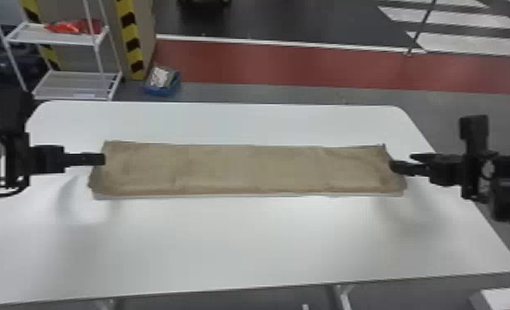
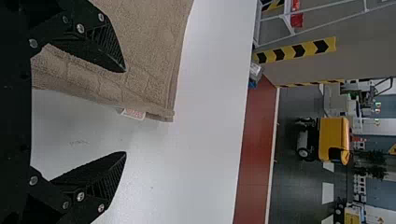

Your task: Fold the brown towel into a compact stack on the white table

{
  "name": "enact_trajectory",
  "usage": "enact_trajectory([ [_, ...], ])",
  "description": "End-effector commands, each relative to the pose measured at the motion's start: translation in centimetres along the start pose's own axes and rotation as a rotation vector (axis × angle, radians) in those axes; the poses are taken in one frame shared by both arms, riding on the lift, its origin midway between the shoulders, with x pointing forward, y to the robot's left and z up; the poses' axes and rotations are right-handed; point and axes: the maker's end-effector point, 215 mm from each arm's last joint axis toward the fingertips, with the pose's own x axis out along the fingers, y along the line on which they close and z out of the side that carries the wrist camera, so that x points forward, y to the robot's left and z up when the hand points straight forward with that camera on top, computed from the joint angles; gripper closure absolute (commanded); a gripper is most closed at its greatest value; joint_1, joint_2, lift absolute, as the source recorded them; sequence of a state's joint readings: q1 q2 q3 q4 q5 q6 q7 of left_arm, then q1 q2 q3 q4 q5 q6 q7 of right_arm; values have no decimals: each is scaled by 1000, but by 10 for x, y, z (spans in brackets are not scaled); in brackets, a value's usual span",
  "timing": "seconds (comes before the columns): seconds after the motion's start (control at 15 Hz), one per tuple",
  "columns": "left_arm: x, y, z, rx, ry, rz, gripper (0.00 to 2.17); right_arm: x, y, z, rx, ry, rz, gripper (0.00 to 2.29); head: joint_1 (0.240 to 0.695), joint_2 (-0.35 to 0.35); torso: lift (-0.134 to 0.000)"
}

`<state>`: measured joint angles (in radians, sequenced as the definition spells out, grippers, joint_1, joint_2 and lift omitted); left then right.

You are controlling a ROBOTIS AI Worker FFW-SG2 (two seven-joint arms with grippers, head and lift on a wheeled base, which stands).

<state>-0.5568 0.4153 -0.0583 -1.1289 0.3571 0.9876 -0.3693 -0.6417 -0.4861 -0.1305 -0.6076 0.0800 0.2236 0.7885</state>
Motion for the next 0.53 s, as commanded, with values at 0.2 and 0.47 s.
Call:
enact_trajectory([
  [0.2,2,3,-12,-3,17,1,178,-6,-6,-6,8,3,-7,289,695,-113,-120],
  [0.47,0,1,-16,-2,7,-8,174,-7,-7,-6,22,-5,-6,289,695,-121,-120],
])
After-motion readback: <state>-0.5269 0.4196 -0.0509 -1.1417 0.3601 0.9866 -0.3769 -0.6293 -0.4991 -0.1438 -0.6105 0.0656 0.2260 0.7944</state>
